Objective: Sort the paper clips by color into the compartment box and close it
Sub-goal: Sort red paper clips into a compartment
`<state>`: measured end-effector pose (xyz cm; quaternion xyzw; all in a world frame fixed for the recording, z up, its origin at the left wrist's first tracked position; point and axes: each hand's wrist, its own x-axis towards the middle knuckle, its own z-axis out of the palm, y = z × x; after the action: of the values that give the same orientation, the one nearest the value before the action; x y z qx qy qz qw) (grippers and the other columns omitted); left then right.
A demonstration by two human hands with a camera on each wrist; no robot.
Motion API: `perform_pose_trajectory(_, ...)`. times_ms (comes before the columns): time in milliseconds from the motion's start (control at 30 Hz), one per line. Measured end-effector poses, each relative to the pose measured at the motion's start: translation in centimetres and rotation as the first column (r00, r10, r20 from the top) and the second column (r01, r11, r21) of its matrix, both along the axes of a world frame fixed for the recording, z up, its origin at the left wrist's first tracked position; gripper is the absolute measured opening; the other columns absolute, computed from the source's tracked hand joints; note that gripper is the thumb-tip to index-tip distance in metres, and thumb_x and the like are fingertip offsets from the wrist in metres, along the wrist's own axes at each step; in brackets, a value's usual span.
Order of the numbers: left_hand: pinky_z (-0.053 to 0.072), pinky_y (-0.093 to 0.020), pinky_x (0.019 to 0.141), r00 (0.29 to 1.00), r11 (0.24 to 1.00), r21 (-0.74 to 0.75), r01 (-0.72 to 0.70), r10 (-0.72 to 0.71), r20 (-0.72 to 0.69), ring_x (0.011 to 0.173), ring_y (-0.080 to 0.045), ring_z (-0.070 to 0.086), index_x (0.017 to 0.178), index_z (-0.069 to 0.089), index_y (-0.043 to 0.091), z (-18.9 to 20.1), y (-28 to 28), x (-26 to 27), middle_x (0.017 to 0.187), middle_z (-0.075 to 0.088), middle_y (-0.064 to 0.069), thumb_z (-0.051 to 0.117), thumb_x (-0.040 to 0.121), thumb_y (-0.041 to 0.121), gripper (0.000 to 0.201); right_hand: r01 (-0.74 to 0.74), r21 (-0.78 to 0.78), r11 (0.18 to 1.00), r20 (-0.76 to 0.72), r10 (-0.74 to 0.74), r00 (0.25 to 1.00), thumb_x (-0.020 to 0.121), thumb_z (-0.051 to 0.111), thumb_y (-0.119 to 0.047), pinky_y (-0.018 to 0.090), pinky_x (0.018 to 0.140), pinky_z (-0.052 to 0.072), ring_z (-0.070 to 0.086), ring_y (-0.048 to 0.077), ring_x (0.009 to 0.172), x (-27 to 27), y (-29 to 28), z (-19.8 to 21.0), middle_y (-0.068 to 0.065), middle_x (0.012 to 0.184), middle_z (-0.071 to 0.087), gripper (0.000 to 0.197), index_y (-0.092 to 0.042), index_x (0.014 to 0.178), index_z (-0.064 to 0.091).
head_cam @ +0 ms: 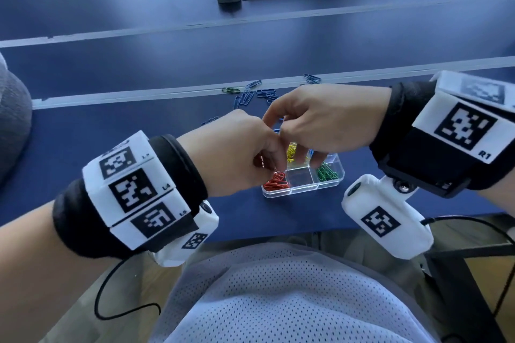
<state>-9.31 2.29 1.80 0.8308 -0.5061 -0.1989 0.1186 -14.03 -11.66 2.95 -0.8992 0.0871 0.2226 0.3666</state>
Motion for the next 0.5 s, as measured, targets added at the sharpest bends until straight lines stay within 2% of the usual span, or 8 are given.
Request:
perform_pose_trajectory(67,0.05,-0.024,0.081,0.999,0.999,0.042,0.021,-0.022,0.025,0.077,-0.007,0.062,0.095,0.071,0.033,0.1,-0.4,-0.3,0.085,0.07,0.01,0.06,0.076,0.014,0.029,0.007,-0.005,1.0,0.018,-0.007,1.0,0.087,0.041,-0.009,0.031,0.058,0.06,0.068,0.018,0.071,-0.1,-0.2,0.1,0.003,0.082,0.07,0.031,-0.017,0.105,0.065)
perform_pose_trajectory(100,0.05,-0.027,0.082,0.999,0.997,0.066,0.026,-0.029,0.042,0.078,-0.007,0.061,0.099,0.07,0.034,0.2,-0.6,-0.4,0.085,0.069,0.012,0.059,0.076,0.014,0.031,0.005,-0.012,1.0,0.025,-0.005,1.0,0.087,0.041,-0.01,0.03,0.056,0.06,0.067,0.017,0.069,-0.2,-0.3,0.1,0.002,0.081,0.07,0.031,-0.018,0.105,0.065)
perform_pose_trajectory(200,0.049,-0.026,0.082,0.996,0.993,0.115,0.04,-0.049,0.077,0.065,0.002,0.049,0.107,0.065,0.036,0.6,-0.7,-0.4,0.067,0.051,0.022,0.057,0.079,0.014,0.036,-0.002,-0.026,1.0,0.033,0.003,0.999,0.088,0.039,-0.012,0.029,0.056,0.059,0.069,0.019,0.072,-0.4,-0.6,0.0,0.003,0.083,0.073,0.032,-0.022,0.106,0.064)
perform_pose_trajectory(267,0.05,-0.027,0.083,0.996,0.991,0.127,0.044,-0.054,0.076,0.067,0.003,0.048,0.109,0.063,0.036,0.8,-0.7,-0.5,0.064,0.044,0.025,0.056,0.08,0.013,0.038,-0.005,-0.022,1.0,0.034,0.006,0.999,0.089,0.037,-0.01,0.031,0.057,0.059,0.069,0.02,0.074,-0.4,-0.8,-0.1,0.004,0.085,0.073,0.034,-0.022,0.11,0.061)
perform_pose_trajectory(333,0.05,-0.028,0.084,0.995,0.989,0.137,0.05,-0.062,0.083,0.075,-0.003,0.051,0.111,0.062,0.037,0.7,-0.6,-0.6,0.069,0.048,0.023,0.055,0.081,0.012,0.039,-0.004,-0.018,1.0,0.038,0.004,0.999,0.089,0.034,-0.008,0.033,0.059,0.06,0.07,0.023,0.078,-0.4,-0.9,-0.2,0.004,0.088,0.072,0.037,-0.022,0.113,0.059)
perform_pose_trajectory(400,0.049,-0.027,0.084,0.991,0.987,0.147,0.069,-0.085,0.107,0.078,-0.005,0.05,0.111,0.061,0.037,0.3,-0.6,-0.6,0.084,0.057,0.018,0.055,0.082,0.014,0.037,0.004,-0.019,1.0,0.045,-0.003,0.999,0.089,0.032,-0.007,0.034,0.06,0.06,0.07,0.025,0.081,-0.2,-1.2,-0.2,0.003,0.092,0.071,0.039,-0.023,0.115,0.057)
perform_pose_trajectory(433,0.048,-0.026,0.083,0.987,0.984,0.156,0.083,-0.103,0.124,0.08,-0.006,0.05,0.111,0.061,0.036,0.1,-0.6,-0.7,0.089,0.057,0.015,0.055,0.083,0.015,0.035,0.011,-0.023,1.0,0.052,-0.009,0.999,0.09,0.031,-0.007,0.034,0.061,0.06,0.07,0.025,0.081,-0.2,-1.4,-0.3,0.003,0.094,0.07,0.039,-0.024,0.115,0.056)
perform_pose_trajectory(500,0.044,-0.024,0.08,0.979,0.981,0.162,0.111,-0.136,0.15,0.081,-0.007,0.046,0.11,0.061,0.036,-0.3,-0.5,-0.7,0.087,0.049,0.016,0.055,0.085,0.017,0.031,0.032,-0.039,0.999,0.065,-0.03,0.997,0.089,0.031,-0.005,0.033,0.06,0.059,0.07,0.025,0.079,0.1,-2.0,-0.4,0.002,0.094,0.069,0.041,-0.025,0.113,0.057)
